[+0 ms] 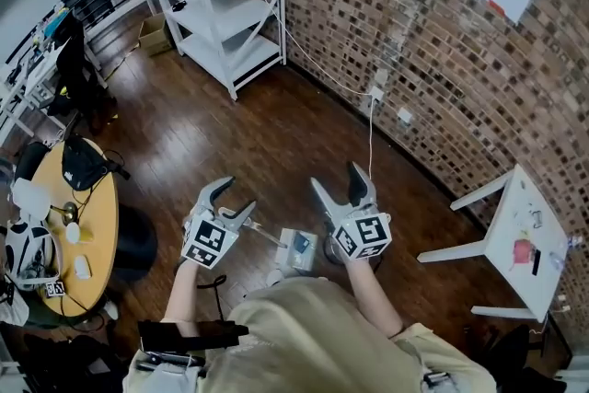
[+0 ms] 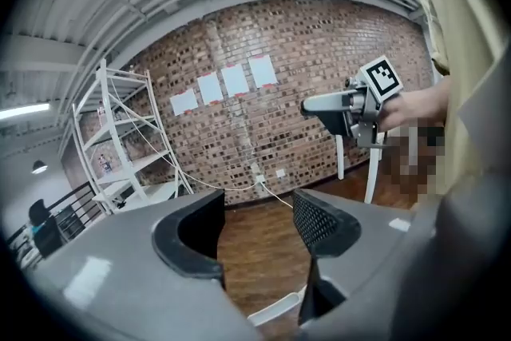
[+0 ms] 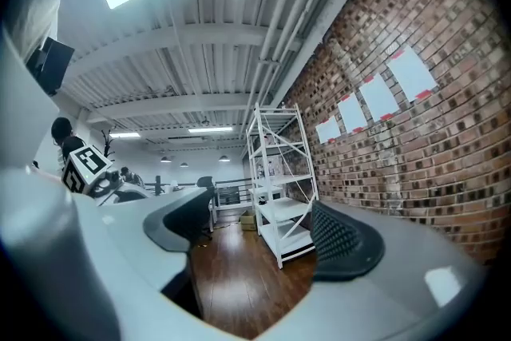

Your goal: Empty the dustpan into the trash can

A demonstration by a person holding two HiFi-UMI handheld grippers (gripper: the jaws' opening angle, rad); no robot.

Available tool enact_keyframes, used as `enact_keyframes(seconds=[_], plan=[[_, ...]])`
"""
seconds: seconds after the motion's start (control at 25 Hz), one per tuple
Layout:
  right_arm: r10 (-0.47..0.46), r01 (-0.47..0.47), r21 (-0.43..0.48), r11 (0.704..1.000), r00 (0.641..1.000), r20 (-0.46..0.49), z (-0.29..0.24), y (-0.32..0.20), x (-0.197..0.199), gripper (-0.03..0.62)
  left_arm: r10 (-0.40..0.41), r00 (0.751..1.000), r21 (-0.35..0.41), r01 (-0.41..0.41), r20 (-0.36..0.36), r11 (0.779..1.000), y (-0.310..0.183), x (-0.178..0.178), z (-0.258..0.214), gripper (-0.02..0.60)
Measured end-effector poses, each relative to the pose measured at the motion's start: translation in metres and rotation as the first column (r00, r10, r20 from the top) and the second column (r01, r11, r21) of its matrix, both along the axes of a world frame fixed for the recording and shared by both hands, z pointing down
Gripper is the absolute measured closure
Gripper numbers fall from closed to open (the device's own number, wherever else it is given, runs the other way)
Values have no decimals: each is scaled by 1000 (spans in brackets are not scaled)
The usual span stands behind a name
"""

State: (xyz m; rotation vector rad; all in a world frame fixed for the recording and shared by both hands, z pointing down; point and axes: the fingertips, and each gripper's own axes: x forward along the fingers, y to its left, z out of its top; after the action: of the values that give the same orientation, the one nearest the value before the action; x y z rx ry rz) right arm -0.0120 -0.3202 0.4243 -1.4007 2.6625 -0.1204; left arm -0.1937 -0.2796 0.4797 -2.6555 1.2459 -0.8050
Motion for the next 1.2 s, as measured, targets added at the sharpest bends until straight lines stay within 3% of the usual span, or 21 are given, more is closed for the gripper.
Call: enact_keyframes(seconds=[0.16, 0.4, 0.48, 0.52, 0.76, 0.84, 1.2], plan=[[-27, 27, -8, 1000, 1000, -11, 3, -1, -13, 206, 58, 996, -82, -52, 72, 995, 6, -8, 33, 322], [-41, 41, -29, 999, 999, -21, 11, -3, -18, 214, 82, 986, -189, -53, 147, 980, 8, -30, 73, 329], [-34, 34, -39, 999, 999, -14, 15, 0, -14, 229, 77, 984, -234, -39, 159, 972, 11, -37, 87, 408], [-29, 29, -42, 999, 1000, -8, 16, 1, -12, 238, 76, 984, -252, -33, 162, 967, 12, -40, 94, 416], [-28, 28, -41, 999, 1000, -12, 17, 0, -20, 241, 118, 968, -318, -42, 222, 947, 15, -59, 129, 414], [-40, 40, -44, 998, 999, -12, 20, 3, -24, 241, 127, 959, -344, -34, 252, 938, 17, -65, 142, 365], [-47, 45, -62, 997, 998, -29, 24, 18, -32, 241, 175, 943, -438, -35, 284, 898, 33, -77, 195, 333]])
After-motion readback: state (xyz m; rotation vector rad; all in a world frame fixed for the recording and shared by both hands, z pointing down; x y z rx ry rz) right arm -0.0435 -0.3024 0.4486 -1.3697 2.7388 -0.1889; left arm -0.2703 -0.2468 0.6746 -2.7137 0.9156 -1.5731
